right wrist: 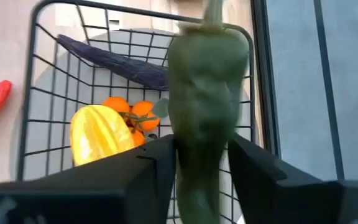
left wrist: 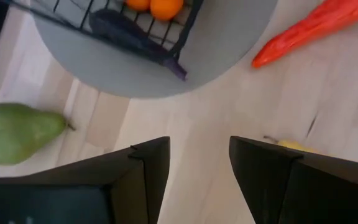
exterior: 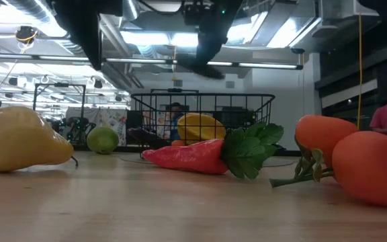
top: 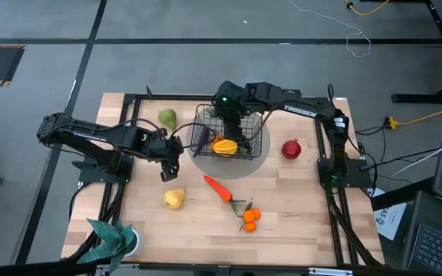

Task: Build produce basket
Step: Put the green chili pepper into the black wire basket, then put the red pomegranate into the black wire basket

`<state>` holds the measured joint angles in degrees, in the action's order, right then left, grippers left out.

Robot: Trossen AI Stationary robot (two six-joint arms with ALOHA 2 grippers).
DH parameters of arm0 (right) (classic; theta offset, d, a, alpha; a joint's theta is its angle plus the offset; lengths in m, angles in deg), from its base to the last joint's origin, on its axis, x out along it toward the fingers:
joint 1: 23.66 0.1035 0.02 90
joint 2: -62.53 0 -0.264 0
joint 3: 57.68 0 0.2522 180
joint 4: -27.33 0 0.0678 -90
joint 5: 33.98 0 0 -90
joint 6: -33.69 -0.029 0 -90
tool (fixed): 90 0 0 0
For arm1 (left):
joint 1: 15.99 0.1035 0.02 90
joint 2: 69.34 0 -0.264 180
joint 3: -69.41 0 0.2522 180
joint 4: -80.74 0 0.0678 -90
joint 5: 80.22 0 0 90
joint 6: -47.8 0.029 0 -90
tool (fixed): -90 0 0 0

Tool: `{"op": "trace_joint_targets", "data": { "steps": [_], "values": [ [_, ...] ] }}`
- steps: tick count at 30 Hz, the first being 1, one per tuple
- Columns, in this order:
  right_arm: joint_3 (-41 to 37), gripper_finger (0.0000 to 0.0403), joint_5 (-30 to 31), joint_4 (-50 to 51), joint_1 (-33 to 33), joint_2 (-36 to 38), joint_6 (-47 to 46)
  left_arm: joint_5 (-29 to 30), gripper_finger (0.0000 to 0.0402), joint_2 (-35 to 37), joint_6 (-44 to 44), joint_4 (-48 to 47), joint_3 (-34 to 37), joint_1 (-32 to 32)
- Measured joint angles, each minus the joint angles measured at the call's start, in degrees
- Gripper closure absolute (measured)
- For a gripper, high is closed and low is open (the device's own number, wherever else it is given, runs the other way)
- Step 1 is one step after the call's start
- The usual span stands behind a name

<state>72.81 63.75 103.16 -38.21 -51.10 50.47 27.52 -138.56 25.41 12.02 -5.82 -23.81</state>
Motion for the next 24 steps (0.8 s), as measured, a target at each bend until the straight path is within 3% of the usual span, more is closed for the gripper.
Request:
{"op": "trace_joint_targets", "data": {
  "steps": [7, 13, 24],
  "values": [
    [0.01, 0.0223, 0.05, -0.53, 0.1, -0.21, 0.01, 0.07, 0.0247, -0.1, 0.91, -0.25, 0.1, -1.28],
    [0.02, 0.0215, 0.73, 1.94, 0.03, 0.0, -0.75, 0.28, 0.0247, -0.1, 0.38, -0.17, 0.1, -1.28],
    [3.99, 0.0215, 3.98, 28.51, 2.08, 0.05, -10.05, 1.79, 0.0247, -0.13, 0.45, 1.95, 0.1, -0.65]
  ]
}}
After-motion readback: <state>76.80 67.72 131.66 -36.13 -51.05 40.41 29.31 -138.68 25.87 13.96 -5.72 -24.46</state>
